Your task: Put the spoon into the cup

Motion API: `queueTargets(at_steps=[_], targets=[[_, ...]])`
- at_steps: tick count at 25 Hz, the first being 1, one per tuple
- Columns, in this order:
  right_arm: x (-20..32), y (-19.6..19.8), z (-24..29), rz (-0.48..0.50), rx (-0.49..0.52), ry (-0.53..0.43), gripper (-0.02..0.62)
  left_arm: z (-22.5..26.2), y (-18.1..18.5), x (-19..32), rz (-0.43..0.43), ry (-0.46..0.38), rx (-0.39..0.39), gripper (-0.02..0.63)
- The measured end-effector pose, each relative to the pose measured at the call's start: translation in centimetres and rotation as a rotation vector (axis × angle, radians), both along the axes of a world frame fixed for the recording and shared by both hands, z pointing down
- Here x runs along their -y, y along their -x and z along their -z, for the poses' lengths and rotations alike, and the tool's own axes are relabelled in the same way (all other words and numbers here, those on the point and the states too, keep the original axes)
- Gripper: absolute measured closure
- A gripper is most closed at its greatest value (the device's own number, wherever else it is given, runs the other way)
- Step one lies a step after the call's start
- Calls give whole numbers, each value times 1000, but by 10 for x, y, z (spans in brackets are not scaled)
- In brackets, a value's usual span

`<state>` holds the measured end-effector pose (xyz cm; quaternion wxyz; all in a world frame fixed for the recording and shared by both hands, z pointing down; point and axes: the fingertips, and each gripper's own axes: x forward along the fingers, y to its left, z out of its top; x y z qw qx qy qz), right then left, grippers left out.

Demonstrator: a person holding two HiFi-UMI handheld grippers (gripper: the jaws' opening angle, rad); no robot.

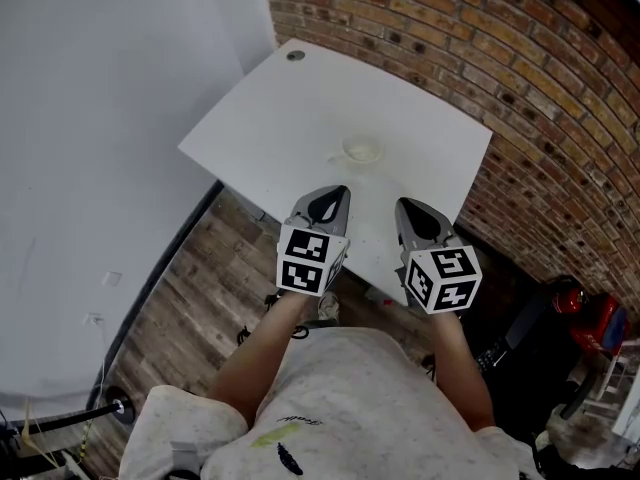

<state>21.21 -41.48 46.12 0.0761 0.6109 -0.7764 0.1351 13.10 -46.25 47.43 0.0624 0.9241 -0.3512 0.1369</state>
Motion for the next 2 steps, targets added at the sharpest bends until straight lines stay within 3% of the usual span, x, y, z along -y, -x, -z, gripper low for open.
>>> queueTargets(at_steps=[2], targets=[[-1, 0, 0, 1, 0, 1, 586, 0, 0, -1, 0, 0, 0, 609]])
